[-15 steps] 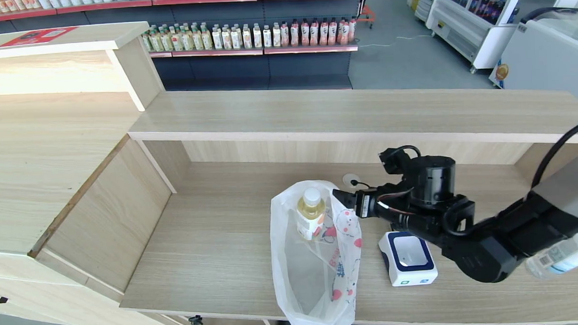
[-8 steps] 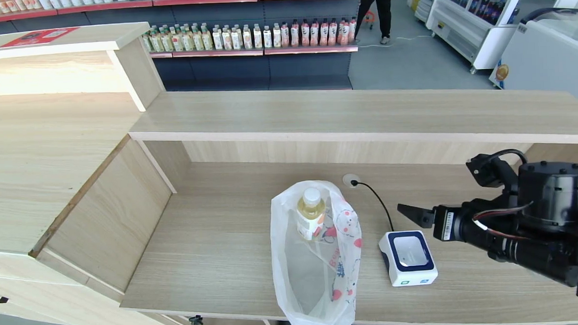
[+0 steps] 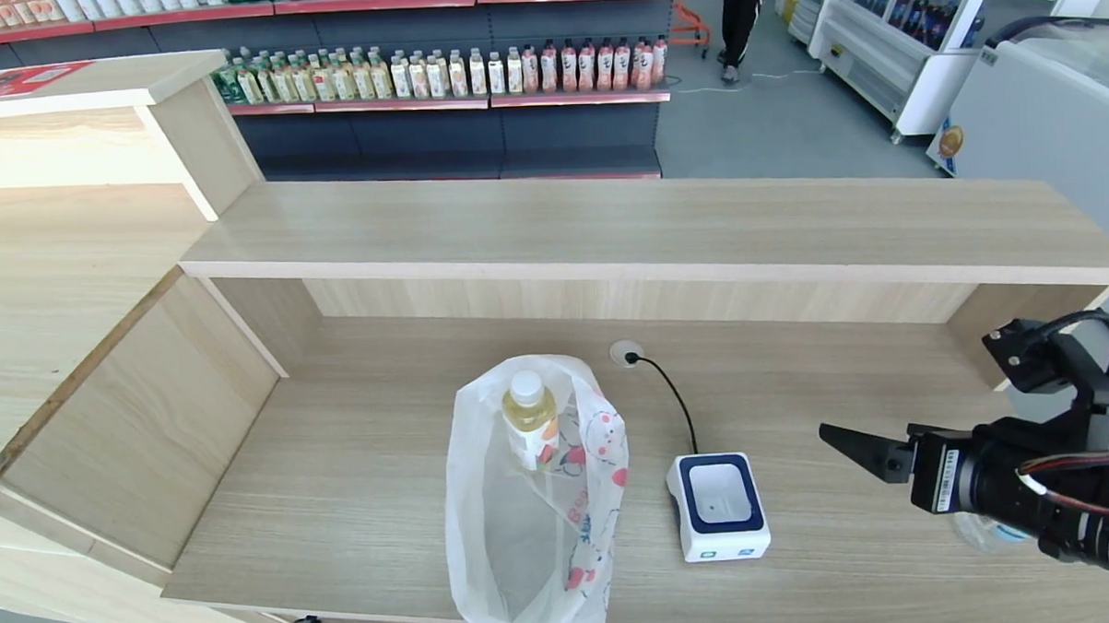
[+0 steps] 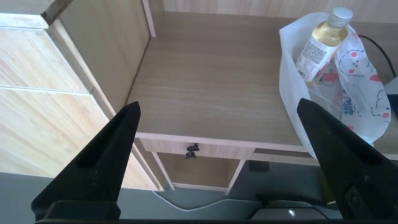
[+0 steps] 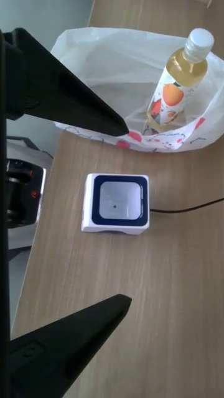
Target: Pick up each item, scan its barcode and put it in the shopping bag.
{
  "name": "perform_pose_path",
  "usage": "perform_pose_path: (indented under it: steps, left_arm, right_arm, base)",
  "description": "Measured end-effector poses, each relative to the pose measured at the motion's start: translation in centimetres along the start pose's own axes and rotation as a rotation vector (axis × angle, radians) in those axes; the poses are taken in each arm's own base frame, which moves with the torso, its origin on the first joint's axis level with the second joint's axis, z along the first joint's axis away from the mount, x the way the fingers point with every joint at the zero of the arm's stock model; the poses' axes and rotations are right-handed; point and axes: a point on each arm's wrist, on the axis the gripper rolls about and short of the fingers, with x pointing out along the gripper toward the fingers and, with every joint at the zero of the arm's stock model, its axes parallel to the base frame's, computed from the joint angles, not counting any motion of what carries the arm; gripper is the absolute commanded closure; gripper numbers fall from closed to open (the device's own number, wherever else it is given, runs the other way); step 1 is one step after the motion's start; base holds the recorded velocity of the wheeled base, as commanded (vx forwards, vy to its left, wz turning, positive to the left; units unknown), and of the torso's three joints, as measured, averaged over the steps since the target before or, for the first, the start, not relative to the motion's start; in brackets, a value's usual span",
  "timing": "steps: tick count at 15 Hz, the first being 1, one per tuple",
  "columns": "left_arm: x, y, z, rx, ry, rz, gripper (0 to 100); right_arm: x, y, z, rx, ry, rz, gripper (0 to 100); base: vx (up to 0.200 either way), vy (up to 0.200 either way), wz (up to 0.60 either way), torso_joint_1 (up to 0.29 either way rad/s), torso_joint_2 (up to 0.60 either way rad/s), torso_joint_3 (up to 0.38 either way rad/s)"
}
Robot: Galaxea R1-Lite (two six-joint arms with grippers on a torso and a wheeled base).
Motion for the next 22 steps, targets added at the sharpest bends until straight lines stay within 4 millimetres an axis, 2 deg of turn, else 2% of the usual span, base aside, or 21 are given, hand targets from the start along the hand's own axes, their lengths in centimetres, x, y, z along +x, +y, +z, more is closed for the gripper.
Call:
perform_pose_path:
  steps: [3, 14, 17, 22]
  left_arm:
    - [0.0, 0.0, 0.0, -0.003, 0.000, -0.001, 0]
    - [0.0, 0.0, 0.0, -0.010, 0.000, 0.001, 0]
    - [0.0, 0.0, 0.0, -0.004, 0.000, -0.001, 0]
    - [0.0, 0.0, 0.0, -0.004, 0.000, -0.001, 0]
  right_arm:
    - [-1.0, -0.1, -0.4, -0.003, 0.016, -0.002, 0]
    - [-1.9, -0.4, -1.0, -0.008, 0.021, -0.039, 0]
    - [-1.6, -1.2, -1.5, -0.082, 0.034, -0.166, 0]
    - [-1.4, -2.3, -2.0, -0.118, 0.064, -0.242, 0]
  base:
    - [0.000, 0.000, 0.00, 0.000, 0.00, 0.000]
    - [-0.200, 0.000, 0.00, 0.005, 0.00, 0.001]
    - [0.000, 0.000, 0.00, 0.000, 0.00, 0.000]
    - [0.000, -0.200, 0.00, 0.003, 0.00, 0.005]
